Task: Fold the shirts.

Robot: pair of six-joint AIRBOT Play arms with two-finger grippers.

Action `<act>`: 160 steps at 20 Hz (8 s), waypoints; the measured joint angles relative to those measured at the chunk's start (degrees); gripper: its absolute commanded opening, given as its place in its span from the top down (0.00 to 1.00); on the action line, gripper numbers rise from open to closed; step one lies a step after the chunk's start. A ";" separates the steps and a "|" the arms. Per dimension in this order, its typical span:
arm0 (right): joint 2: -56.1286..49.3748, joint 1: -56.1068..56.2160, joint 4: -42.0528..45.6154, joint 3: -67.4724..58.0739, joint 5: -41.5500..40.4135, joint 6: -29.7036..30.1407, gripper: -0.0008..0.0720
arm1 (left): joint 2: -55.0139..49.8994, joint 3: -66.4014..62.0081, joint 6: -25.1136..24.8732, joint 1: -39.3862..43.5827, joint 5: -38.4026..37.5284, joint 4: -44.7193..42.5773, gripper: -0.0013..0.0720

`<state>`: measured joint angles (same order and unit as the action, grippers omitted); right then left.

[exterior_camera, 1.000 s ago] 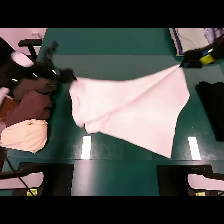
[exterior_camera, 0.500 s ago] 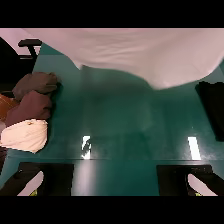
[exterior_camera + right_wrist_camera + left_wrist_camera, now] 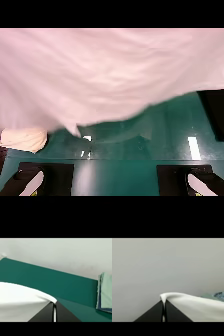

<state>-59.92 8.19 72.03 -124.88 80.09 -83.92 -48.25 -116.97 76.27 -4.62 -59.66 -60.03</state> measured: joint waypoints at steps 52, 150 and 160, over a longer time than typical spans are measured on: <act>-2.21 -13.77 -10.91 67.63 -0.39 3.21 0.42 | -15.34 75.84 3.02 -0.96 3.85 0.66 0.95; -7.98 -12.87 -2.49 58.01 -6.23 1.97 0.37 | 1.51 89.74 14.62 3.43 -10.27 -6.49 0.31; -7.50 -12.87 -3.50 58.40 -5.33 1.97 0.37 | 2.62 96.32 12.15 3.41 -1.68 2.71 0.72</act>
<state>-67.42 -4.69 68.53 -66.48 74.76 -81.95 -45.63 -20.64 88.42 -1.21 -61.34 -57.32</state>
